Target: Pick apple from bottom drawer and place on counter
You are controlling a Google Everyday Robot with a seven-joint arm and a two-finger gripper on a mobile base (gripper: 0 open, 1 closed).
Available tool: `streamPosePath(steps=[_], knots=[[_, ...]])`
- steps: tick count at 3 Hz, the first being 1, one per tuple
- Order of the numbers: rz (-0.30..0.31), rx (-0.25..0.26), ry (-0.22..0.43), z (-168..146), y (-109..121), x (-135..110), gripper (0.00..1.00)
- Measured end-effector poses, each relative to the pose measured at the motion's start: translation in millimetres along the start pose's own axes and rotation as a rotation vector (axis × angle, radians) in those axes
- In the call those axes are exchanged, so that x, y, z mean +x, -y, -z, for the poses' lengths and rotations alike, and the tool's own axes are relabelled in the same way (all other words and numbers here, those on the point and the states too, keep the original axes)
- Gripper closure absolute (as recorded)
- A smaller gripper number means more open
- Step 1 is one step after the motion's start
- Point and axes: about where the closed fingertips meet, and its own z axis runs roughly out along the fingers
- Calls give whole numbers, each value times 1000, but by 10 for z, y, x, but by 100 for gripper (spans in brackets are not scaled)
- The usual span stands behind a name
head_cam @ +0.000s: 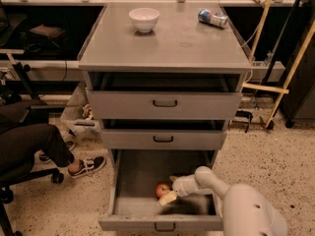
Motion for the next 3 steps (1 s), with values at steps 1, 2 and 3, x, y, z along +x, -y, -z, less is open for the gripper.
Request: streamPosePath(steps=[1, 2, 3], knots=[[-5, -5, 0, -31, -6, 39, 0], [-5, -5, 0, -31, -7, 39, 19], [-5, -5, 0, -32, -7, 39, 42]])
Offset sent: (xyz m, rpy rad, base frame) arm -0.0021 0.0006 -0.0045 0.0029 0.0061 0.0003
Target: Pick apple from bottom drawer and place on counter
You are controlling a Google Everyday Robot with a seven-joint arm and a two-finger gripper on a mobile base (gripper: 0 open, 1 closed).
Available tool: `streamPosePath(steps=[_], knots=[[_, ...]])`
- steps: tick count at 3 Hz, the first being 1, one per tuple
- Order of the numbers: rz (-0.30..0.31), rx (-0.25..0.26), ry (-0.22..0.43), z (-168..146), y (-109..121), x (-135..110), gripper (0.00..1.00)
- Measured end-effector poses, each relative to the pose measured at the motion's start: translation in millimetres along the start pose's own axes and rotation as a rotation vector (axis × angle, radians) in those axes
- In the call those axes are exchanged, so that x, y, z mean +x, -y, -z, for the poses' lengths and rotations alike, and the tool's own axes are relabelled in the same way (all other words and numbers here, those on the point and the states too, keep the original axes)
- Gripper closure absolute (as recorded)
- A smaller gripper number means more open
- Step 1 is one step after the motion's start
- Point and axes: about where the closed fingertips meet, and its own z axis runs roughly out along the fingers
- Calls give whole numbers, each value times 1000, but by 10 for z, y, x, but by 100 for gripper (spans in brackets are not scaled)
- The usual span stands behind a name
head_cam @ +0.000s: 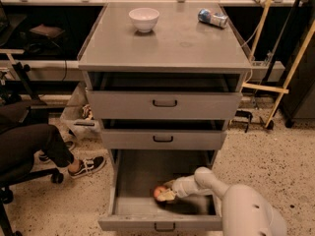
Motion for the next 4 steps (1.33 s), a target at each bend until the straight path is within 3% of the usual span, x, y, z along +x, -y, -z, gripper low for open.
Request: streamPosePath(steps=[2, 3, 4], knots=[[-18, -3, 10, 53, 22, 16, 88], [5, 70, 31, 460, 140, -268, 100], [26, 215, 44, 1223, 238, -766, 100]])
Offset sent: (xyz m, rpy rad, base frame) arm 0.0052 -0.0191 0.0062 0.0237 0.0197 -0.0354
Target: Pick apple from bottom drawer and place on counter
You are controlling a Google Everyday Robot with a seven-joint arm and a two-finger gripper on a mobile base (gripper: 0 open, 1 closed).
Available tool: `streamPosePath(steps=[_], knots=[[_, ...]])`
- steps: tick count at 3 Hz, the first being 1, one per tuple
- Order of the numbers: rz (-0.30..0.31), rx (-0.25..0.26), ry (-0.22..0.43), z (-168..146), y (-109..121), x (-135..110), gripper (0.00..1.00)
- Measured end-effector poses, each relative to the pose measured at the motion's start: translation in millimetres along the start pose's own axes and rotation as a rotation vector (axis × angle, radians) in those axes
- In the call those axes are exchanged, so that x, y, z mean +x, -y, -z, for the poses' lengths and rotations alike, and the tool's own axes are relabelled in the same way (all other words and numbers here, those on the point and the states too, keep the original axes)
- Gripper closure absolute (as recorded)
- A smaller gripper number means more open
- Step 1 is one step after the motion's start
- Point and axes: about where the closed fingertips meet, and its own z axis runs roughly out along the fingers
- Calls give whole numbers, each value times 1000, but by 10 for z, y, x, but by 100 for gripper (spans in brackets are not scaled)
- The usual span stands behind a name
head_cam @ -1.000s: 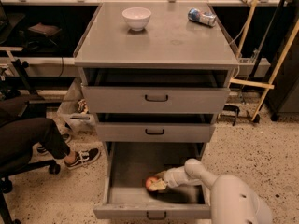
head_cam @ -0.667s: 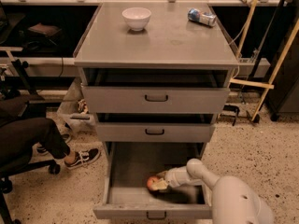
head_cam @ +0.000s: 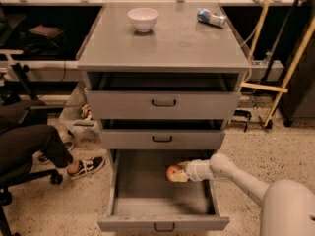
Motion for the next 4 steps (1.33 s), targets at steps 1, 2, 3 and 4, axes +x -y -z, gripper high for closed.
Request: streamPosePath(steps=[1, 2, 3, 4], knots=[[-6, 135, -18, 639, 116, -448, 100], [0, 150, -89, 943, -196, -874, 100], [-17, 46, -205, 1060, -982, -1255, 100], [-23, 49, -243, 1294, -1184, -1341, 100]])
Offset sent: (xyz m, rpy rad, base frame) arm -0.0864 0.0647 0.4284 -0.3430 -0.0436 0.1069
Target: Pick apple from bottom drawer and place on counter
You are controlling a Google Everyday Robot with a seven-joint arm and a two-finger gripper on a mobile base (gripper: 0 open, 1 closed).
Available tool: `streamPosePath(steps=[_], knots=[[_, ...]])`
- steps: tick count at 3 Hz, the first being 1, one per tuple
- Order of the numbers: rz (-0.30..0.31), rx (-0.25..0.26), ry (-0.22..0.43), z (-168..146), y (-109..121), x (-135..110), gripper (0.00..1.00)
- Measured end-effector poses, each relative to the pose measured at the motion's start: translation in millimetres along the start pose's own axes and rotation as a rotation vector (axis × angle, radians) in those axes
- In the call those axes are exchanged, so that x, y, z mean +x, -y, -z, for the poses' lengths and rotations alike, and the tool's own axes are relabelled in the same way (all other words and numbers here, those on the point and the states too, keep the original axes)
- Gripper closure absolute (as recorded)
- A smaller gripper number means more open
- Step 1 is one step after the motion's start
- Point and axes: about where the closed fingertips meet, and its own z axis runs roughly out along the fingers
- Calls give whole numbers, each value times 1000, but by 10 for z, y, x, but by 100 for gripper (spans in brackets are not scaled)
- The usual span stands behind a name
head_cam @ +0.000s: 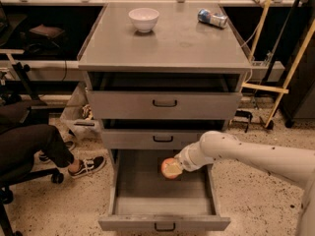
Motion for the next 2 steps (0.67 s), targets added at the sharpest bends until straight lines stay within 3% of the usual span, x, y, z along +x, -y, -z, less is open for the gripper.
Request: streamPosePath(steps=[1, 2], knots=[[1, 0, 1, -1, 1, -3, 100], [-5, 4, 25, 115, -10, -174, 100]])
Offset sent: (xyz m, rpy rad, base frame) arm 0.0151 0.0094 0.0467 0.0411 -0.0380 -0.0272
